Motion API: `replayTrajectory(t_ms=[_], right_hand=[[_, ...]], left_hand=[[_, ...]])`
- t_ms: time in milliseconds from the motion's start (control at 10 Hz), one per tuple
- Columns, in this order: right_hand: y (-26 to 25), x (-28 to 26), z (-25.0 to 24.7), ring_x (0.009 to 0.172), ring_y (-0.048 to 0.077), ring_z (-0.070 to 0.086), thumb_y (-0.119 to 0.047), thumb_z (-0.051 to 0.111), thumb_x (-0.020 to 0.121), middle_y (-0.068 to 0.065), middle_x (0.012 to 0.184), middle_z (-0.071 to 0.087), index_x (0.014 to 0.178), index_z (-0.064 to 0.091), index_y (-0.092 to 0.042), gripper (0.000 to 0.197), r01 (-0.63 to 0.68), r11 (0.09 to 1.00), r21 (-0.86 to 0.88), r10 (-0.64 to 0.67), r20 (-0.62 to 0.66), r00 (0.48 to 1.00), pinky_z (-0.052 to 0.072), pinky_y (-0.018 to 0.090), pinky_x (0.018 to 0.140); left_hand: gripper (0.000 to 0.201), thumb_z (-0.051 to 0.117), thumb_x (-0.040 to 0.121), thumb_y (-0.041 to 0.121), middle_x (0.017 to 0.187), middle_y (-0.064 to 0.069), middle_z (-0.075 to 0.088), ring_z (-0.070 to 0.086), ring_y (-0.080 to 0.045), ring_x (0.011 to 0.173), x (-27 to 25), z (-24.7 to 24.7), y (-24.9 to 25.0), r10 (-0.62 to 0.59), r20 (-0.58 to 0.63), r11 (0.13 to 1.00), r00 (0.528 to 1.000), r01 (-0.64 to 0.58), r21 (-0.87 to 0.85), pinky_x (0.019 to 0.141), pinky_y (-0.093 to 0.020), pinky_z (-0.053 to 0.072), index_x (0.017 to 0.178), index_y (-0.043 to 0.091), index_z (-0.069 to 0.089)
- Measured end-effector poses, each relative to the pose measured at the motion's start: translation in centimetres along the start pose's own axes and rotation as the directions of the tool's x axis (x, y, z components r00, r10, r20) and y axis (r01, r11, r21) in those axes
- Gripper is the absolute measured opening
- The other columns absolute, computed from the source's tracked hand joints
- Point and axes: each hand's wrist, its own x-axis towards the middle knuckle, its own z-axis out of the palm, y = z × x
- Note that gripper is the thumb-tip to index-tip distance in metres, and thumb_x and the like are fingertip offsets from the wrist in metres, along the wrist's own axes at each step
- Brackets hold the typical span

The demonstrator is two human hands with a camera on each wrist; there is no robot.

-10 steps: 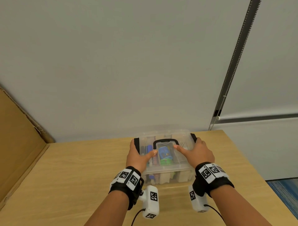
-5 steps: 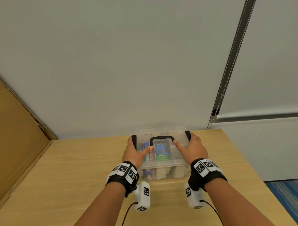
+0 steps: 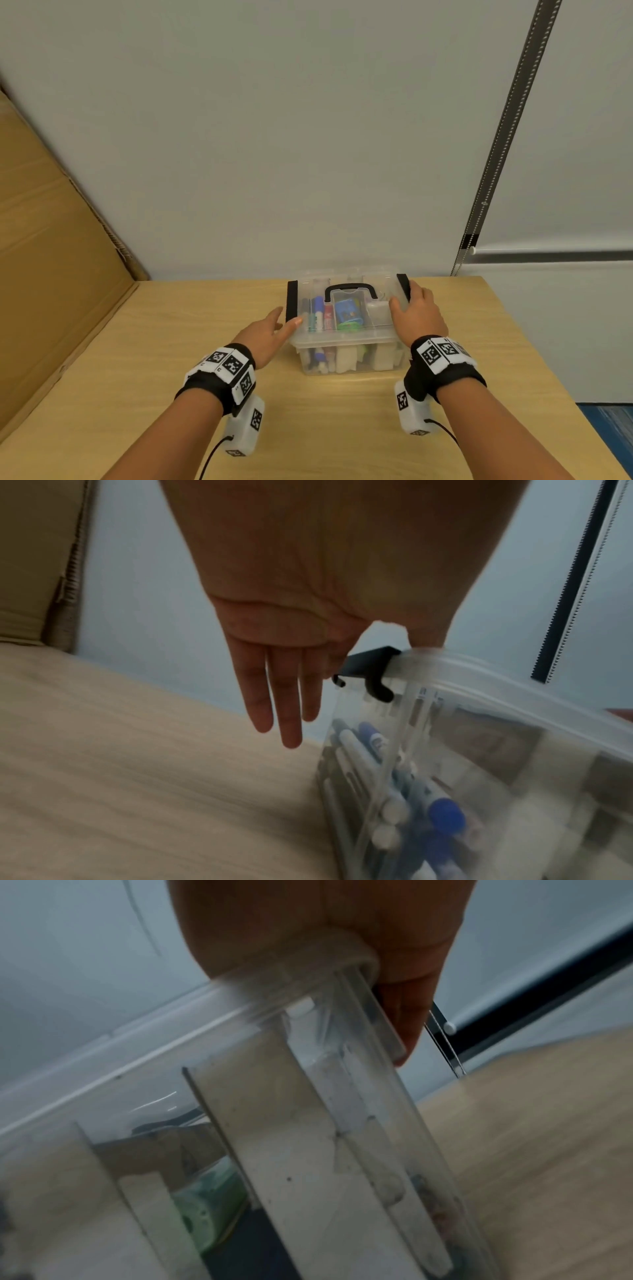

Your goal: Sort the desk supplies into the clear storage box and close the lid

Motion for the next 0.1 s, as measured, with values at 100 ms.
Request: replayTrajectory(t_ms=[100], right_hand=[[-0.12, -2.88, -0.13, 0.144, 0.033, 0.015, -0.045, 0.040, 0.094, 0.008, 0.160, 0.007, 0.150, 0.017, -0.016, 0.066, 0.128, 0.979, -0.161, -0.149, -0.125, 0.981, 0.021, 0.046, 0.116]], left_hand=[[0.068, 0.028, 0.089, 0.066, 0.138, -0.001, 0.053, 0.054, -0.014, 0.117, -2.13, -0.06, -2.37, 0.030, -0.009, 0.999, 1.000, -0.030, -0.011, 0.100, -0.032, 0.042, 0.142, 0.024, 0.038]])
